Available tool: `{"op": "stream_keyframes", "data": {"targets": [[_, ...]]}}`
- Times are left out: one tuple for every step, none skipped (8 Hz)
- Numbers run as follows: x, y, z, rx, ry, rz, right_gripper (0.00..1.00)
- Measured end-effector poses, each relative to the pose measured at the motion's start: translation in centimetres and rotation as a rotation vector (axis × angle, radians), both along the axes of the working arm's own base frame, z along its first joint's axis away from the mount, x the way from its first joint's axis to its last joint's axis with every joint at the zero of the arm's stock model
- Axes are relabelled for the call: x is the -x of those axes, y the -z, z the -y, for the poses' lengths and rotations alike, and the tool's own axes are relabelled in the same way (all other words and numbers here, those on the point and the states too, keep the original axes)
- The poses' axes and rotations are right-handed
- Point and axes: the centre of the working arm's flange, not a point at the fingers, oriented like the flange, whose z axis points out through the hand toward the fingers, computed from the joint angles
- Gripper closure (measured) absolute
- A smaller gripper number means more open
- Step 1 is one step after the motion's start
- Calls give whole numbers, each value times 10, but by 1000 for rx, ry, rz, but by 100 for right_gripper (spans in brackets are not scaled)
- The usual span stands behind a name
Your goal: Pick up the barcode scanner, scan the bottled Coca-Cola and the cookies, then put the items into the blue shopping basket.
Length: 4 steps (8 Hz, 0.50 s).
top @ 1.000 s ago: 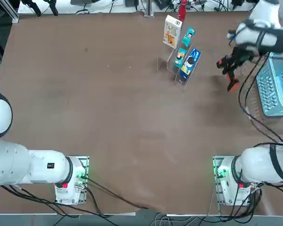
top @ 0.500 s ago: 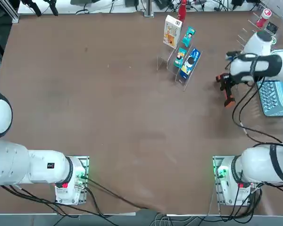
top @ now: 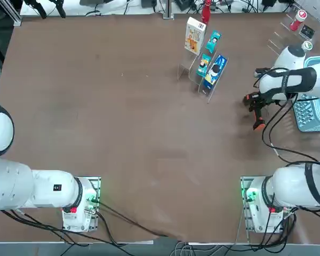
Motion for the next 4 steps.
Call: {"op": "stream_keyframes", "data": {"targets": [[1, 5, 1, 0, 3, -4, 50], [0, 7, 1, 0, 4, 1, 44], [-1, 6, 2, 1, 5, 7, 33], [-5, 3, 3, 1, 8, 17, 29]]}}
